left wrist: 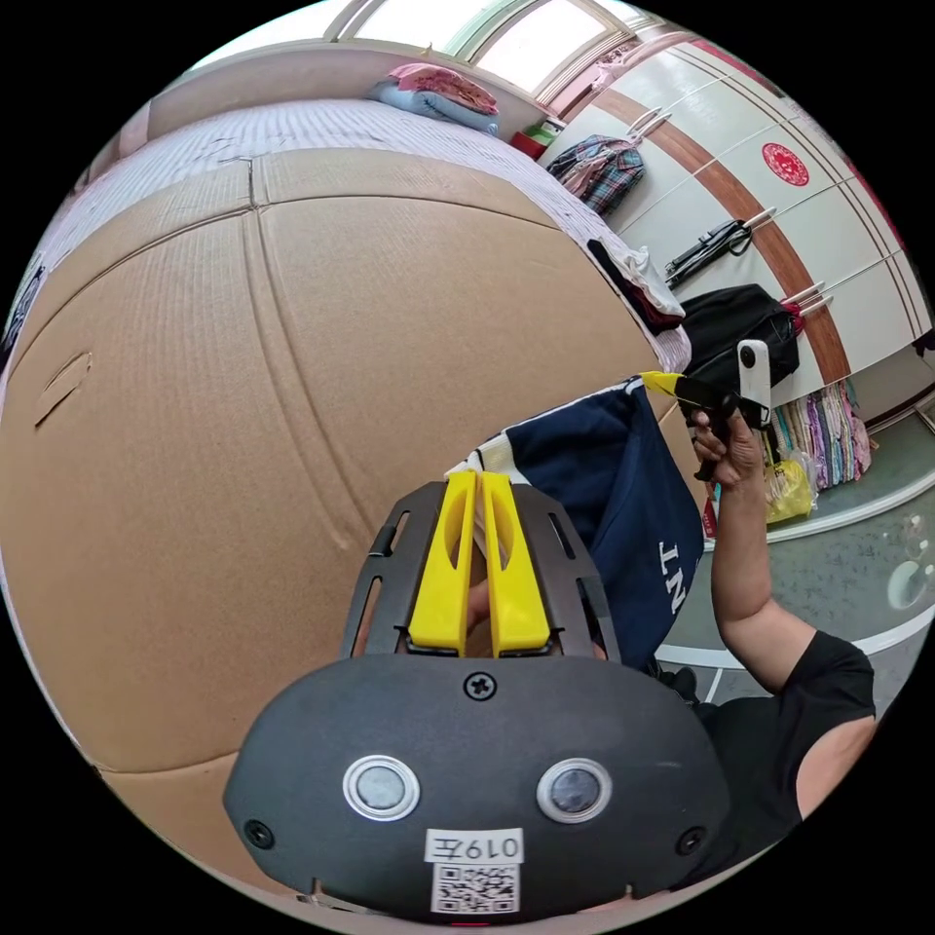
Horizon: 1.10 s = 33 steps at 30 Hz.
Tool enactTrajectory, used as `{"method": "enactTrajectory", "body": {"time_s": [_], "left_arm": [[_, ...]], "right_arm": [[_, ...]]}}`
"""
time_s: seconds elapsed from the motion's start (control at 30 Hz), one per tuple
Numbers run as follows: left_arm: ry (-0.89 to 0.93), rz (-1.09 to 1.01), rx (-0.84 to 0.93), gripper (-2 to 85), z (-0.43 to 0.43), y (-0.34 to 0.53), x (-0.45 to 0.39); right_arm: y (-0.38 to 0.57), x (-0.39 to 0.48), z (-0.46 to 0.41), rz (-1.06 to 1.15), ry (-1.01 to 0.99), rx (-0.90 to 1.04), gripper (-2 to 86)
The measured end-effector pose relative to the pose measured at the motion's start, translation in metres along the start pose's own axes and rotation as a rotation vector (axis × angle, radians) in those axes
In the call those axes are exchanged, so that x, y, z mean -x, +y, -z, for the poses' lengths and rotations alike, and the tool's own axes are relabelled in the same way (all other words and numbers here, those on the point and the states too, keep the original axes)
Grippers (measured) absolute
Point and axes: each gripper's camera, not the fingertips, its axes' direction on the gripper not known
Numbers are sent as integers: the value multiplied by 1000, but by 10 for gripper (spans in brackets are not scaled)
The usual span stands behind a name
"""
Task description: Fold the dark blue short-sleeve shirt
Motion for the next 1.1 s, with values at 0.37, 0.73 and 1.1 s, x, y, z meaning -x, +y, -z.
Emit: {"method": "enactTrajectory", "body": {"time_s": [0.37,0.73,1.1], "left_arm": [[-25,-52,33,16,-10,-21,-9],[-18,-78,39,16,-15,-36,-10],[17,-76,47,15,-20,-50,-4]], "right_arm": [[-112,51,-25,749,-111,495,69],[-179,46,-109,863,-201,833,82],[-210,31,-134,867,-262,958,57]]}}
